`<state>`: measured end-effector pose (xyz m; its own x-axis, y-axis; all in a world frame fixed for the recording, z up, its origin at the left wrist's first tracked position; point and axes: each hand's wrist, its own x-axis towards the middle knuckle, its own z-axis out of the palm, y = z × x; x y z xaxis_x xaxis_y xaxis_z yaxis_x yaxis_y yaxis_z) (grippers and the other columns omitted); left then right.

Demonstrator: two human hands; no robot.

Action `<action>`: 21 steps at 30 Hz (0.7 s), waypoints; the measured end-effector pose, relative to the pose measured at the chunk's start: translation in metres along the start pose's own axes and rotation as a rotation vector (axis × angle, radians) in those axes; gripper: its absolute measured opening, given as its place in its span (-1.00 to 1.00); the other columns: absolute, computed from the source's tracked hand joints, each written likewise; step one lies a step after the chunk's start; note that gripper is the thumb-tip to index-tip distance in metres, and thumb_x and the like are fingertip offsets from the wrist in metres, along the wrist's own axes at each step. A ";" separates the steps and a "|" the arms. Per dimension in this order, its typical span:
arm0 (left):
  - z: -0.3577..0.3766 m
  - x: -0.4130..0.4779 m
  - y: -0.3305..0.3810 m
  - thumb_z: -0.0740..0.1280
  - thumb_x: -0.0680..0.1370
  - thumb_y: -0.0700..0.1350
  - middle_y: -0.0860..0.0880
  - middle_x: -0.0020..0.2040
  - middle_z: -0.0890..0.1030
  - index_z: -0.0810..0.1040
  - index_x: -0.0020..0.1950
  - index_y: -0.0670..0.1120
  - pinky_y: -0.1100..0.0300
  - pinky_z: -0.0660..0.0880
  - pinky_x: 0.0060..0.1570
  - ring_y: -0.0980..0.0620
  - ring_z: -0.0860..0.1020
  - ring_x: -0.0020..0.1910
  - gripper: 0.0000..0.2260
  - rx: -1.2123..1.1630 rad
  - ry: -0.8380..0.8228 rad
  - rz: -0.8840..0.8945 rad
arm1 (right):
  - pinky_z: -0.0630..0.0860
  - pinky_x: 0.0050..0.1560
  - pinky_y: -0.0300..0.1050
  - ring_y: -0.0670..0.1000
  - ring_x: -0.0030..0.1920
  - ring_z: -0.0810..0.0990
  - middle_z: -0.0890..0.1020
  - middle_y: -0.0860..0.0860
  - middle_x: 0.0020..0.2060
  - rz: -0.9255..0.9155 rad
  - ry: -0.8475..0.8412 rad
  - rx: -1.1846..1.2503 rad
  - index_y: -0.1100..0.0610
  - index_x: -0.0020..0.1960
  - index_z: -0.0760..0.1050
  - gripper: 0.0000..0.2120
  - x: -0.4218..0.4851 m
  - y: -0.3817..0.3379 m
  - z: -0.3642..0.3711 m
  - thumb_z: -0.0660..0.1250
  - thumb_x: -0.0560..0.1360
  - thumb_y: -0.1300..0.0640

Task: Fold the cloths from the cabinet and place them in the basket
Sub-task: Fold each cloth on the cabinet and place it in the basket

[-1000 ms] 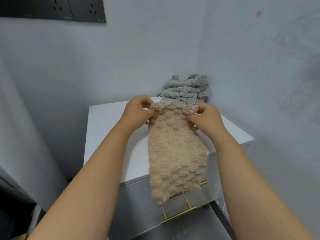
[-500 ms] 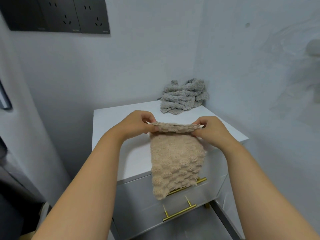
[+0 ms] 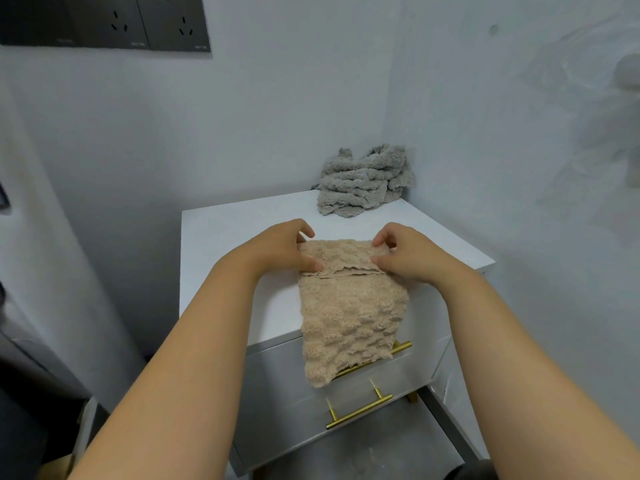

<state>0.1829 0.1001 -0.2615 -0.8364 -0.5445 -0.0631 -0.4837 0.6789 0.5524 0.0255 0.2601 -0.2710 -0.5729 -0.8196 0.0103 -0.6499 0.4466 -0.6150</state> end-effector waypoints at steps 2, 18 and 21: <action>-0.003 0.003 0.001 0.50 0.40 0.03 0.00 0.22 0.46 0.39 0.37 0.00 0.20 0.34 0.12 0.04 0.43 0.10 -0.41 0.036 -0.049 -0.012 | 0.38 0.14 -0.17 0.03 0.17 0.47 0.46 0.02 0.13 0.001 -0.052 -0.039 0.08 0.29 0.40 -0.59 0.002 -0.003 -0.006 0.40 0.47 0.17; 0.008 0.039 0.003 0.32 0.43 -0.25 -0.03 -0.09 0.49 0.47 -0.12 -0.06 0.16 0.27 -0.26 -0.02 0.40 -0.14 -0.89 0.106 0.524 0.014 | 0.39 -0.21 -0.08 0.11 -0.09 0.50 0.60 0.09 -0.13 -0.166 0.500 -0.046 0.18 -0.08 0.54 -0.89 0.048 -0.013 0.019 0.30 0.42 0.30; 0.012 0.040 -0.002 0.31 0.44 -0.25 -0.05 -0.09 0.48 0.45 -0.11 -0.08 0.14 0.27 -0.25 -0.03 0.39 -0.13 -0.90 0.101 0.491 0.064 | 0.33 -0.20 -0.10 0.11 -0.04 0.49 0.59 0.09 -0.09 -0.166 0.465 -0.070 0.15 -0.04 0.53 -0.84 0.049 -0.007 0.021 0.29 0.42 0.31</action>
<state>0.1471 0.0828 -0.2745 -0.6571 -0.6511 0.3798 -0.4785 0.7497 0.4573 0.0122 0.2094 -0.2826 -0.6106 -0.6416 0.4642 -0.7741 0.3599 -0.5208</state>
